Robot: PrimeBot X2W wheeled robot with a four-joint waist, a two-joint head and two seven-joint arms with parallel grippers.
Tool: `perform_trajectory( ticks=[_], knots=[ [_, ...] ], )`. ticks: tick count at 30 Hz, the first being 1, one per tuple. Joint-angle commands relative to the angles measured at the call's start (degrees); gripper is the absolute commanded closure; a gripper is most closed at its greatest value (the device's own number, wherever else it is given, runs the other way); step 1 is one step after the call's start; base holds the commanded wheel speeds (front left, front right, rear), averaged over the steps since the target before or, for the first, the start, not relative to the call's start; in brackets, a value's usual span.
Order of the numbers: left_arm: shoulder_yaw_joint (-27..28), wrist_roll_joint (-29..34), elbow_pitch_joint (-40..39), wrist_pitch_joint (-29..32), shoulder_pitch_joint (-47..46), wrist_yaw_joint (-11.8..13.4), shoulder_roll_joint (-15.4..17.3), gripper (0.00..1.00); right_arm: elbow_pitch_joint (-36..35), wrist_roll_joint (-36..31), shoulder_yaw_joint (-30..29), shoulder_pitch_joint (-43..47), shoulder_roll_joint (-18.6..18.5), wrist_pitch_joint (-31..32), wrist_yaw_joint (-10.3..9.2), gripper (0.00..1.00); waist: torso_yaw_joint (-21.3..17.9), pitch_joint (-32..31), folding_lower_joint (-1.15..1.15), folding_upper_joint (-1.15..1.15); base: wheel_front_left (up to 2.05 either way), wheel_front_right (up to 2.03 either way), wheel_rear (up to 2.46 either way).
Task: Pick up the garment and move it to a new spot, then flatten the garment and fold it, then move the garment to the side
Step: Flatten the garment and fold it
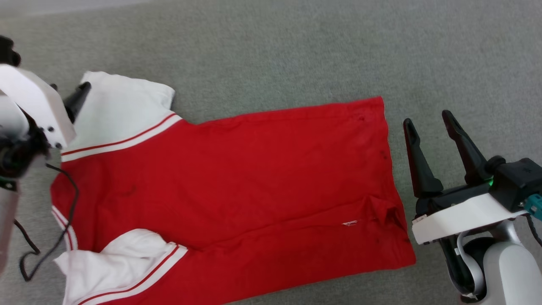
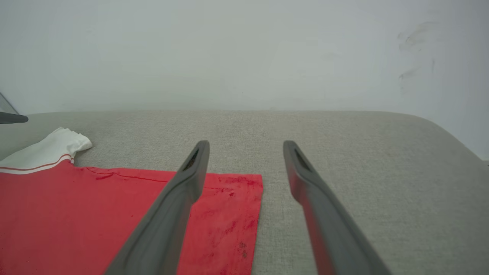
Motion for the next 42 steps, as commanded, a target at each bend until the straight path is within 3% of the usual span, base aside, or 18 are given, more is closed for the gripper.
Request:
perform_trajectory(
  ticks=[1,2,6,13,14,15,16,22,26,30,38,42],
  knots=[
    [-0.3,-0.4,1.2,2.9,-3.0,-0.5,1.3,0.00,-0.2,0.5,0.6,-1.2,0.4,-0.4,-0.02,0.00,-2.5,3.9,-0.01,0.00,0.00,0.00,0.00],
    [-0.6,-1.2,2.6,6.6,-5.2,-0.7,2.0,0.00,-0.3,1.0,1.1,-1.5,0.4,-0.8,-0.02,0.00,-3.0,5.5,-0.01,0.00,0.00,0.00,0.00],
    [-0.8,-2.1,4.8,12.1,-9.1,-0.8,4.0,0.00,0.2,2.8,2.6,-2.2,0.4,-1.5,-0.02,0.00,-4.4,8.5,-0.01,0.00,0.00,0.00,0.00],
    [-2.2,-5.0,8.6,21.7,-8.8,-0.2,4.3,0.00,2.5,5.2,4.0,-3.3,0.4,-2.5,-0.02,0.00,-6.0,11.2,-0.01,0.00,0.00,0.00,0.00],
    [-2.7,-5.4,8.9,23.0,-8.2,-0.1,3.9,0.21,2.9,5.2,4.0,-3.6,0.4,-2.6,-0.02,0.00,-6.1,11.3,-0.01,0.00,0.00,0.00,0.00],
    [-3.0,-5.9,9.1,23.9,-7.6,0.0,3.6,0.67,3.3,5.4,4.0,-3.7,0.4,-2.7,-0.02,0.00,-6.2,11.4,-0.01,0.00,0.00,0.00,0.00],
    [-3.2,-6.1,9.1,24.3,-7.2,0.0,3.3,1.00,3.7,5.6,3.9,-3.8,0.4,-2.8,-0.02,0.00,-6.2,11.4,-0.01,0.00,0.00,0.00,0.00],
    [-2.8,-6.7,9.9,22.4,-5.5,1.1,1.6,1.00,5.0,6.3,2.8,-4.9,0.4,-2.0,-0.02,0.00,-5.6,10.3,-0.01,0.00,0.00,0.00,0.00],
    [-2.3,-5.2,10.0,17.6,-6.4,0.8,1.2,1.00,5.6,7.0,1.5,-6.3,0.4,1.0,-0.02,0.00,-4.3,8.2,-0.01,0.00,0.00,0.00,0.00],
    [-2.4,-3.6,9.6,12.5,-8.4,0.3,0.1,1.00,7.6,10.3,0.5,-9.5,-1.9,10.1,-0.02,0.00,-2.1,6.1,-0.01,0.00,0.00,0.00,0.00],
    [-5.1,-0.7,6.8,6.7,-12.1,-0.9,-4.2,1.00,13.9,17.3,-3.0,-17.3,-7.7,35.7,-0.02,0.00,3.9,5.3,-0.01,0.00,0.00,0.00,0.00],
    [-5.7,-0.1,5.0,5.3,-13.1,-1.3,-5.4,1.00,15.4,17.5,-4.2,-20.6,-8.4,42.0,-0.02,0.00,5.9,6.5,-0.01,0.00,0.00,0.00,0.00]
  ],
)
